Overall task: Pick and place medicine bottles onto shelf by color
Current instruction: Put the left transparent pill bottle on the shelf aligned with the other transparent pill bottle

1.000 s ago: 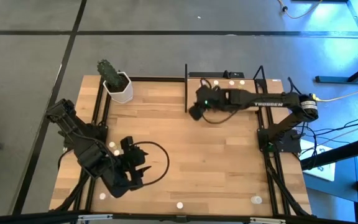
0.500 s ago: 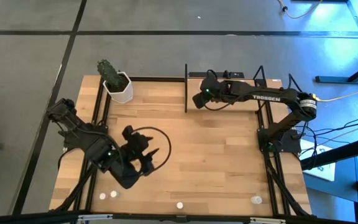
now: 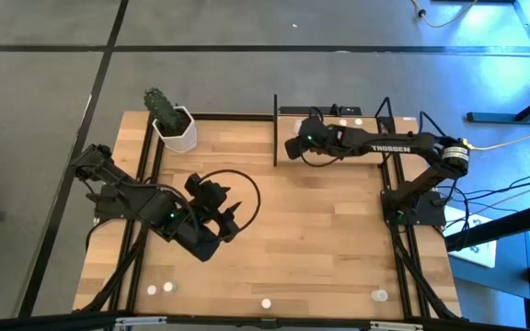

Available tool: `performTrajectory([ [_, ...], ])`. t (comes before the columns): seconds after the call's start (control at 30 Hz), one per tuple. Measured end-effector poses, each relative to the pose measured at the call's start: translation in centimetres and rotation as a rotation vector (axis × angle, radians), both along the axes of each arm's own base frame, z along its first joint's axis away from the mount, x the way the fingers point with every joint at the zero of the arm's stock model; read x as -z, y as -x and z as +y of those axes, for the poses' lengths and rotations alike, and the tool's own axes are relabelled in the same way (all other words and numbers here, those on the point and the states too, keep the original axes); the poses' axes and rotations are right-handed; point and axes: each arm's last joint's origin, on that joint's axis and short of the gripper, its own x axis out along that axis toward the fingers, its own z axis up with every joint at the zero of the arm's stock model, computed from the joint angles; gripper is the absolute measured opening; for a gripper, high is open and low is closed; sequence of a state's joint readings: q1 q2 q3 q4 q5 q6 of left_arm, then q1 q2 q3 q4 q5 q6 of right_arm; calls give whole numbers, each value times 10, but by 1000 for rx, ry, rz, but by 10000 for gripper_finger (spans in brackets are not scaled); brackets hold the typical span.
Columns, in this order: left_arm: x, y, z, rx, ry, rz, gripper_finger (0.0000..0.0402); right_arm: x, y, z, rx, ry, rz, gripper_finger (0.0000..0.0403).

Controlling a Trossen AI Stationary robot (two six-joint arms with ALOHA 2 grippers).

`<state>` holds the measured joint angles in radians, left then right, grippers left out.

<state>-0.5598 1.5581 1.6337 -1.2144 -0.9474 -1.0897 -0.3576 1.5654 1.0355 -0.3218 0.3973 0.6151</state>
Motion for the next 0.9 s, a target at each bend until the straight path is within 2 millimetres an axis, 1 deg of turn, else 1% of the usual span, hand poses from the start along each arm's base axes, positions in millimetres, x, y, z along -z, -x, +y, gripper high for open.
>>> performTrajectory([
  [0.13,0,0,0,1,1,1,220,4,0,-1,20,19,-27,152],
  [0.3,0,0,0,2,1,3,220,10,3,-1,41,44,-8,153],
  [0.57,0,0,0,2,-1,6,220,10,2,-1,24,57,0,152],
  [0.9,0,0,0,6,6,10,220,28,-4,-3,22,36,54,155],
])
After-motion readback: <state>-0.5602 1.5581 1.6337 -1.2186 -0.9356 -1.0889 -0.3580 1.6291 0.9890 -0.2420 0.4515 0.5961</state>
